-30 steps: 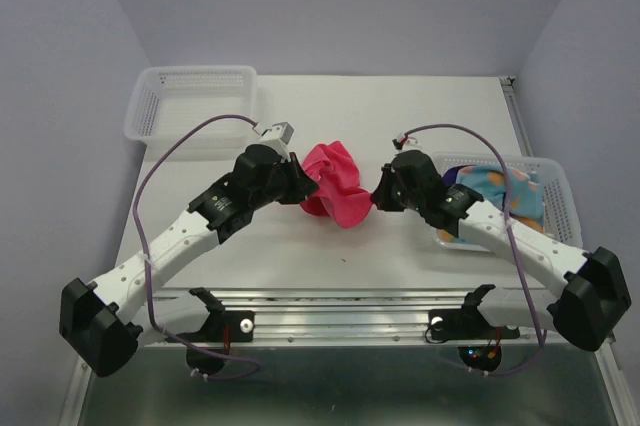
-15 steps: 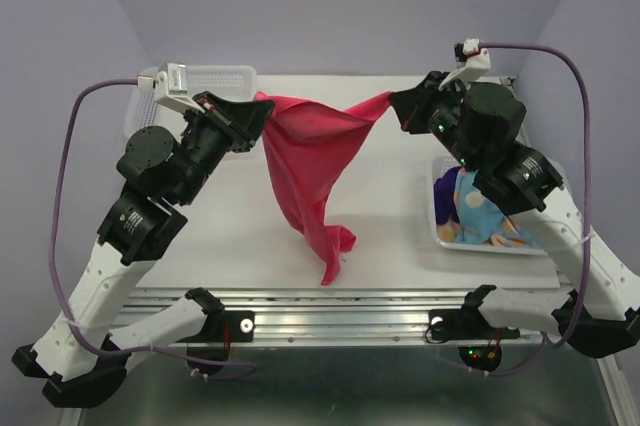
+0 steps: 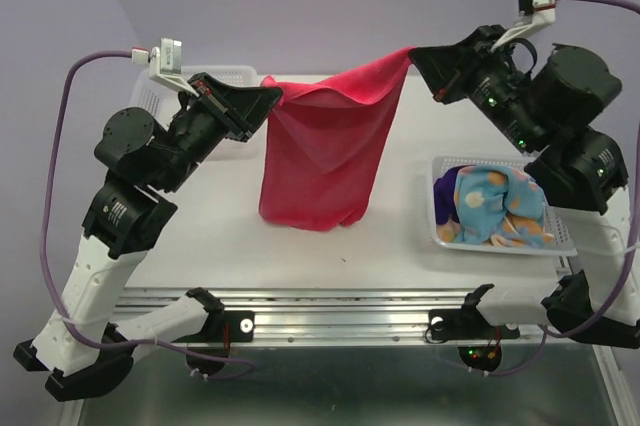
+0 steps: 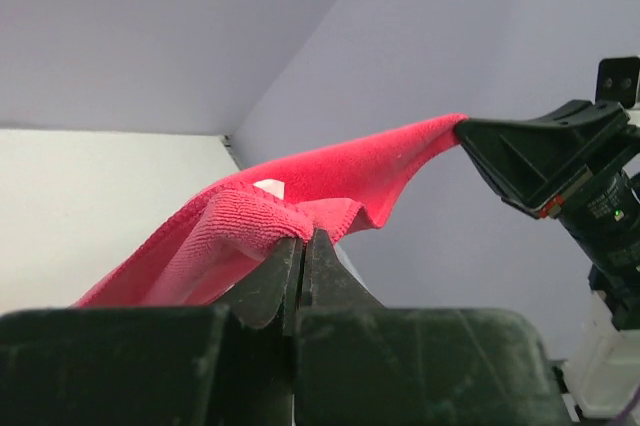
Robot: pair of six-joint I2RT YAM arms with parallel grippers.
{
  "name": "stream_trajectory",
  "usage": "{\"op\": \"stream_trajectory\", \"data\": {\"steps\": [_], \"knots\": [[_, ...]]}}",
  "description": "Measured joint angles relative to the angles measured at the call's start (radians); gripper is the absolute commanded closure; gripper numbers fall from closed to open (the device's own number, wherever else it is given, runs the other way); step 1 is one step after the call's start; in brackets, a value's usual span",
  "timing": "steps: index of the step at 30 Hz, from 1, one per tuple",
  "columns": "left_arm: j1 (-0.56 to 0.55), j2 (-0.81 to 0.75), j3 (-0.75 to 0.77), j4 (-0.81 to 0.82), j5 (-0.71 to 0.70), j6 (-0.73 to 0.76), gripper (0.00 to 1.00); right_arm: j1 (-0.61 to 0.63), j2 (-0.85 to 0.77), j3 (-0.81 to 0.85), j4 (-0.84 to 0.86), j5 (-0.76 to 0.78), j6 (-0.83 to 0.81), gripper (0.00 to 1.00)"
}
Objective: Fold and stack the towels
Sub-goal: Flatten out the crumpled towel
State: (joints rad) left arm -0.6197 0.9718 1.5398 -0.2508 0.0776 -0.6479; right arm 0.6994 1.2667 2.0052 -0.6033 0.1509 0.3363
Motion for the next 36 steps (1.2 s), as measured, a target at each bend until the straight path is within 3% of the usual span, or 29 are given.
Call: {"op": "stream_trajectory", "data": {"steps": [4,13,22,27,31,36], "knots": [[0.000,-0.013,0.017,0.031,0.113,-0.014,1.00,0.000,-0.019,0.079,-0.012,-0.080,0.002,0.99],[0.000,-0.050,0.016,0.093,0.312,-0.074,1.00,0.000,-0.056,0.086,-0.049,-0.283,0.040,0.99],[0.000,-0.078,0.016,0.105,0.342,-0.082,1.00,0.000,-0.048,0.128,-0.071,-0.348,0.064,0.99],[0.000,-0.078,0.017,0.105,0.289,-0.059,1.00,0.000,-0.045,0.133,-0.068,-0.256,0.046,0.99],[0.002,-0.023,0.045,0.084,0.167,-0.019,1.00,0.000,-0.015,0.111,-0.015,-0.105,0.013,0.99],[0.156,0.135,0.058,0.095,0.127,-0.004,1.00,-0.003,0.081,0.048,0.083,0.170,-0.072,0.99]]}}
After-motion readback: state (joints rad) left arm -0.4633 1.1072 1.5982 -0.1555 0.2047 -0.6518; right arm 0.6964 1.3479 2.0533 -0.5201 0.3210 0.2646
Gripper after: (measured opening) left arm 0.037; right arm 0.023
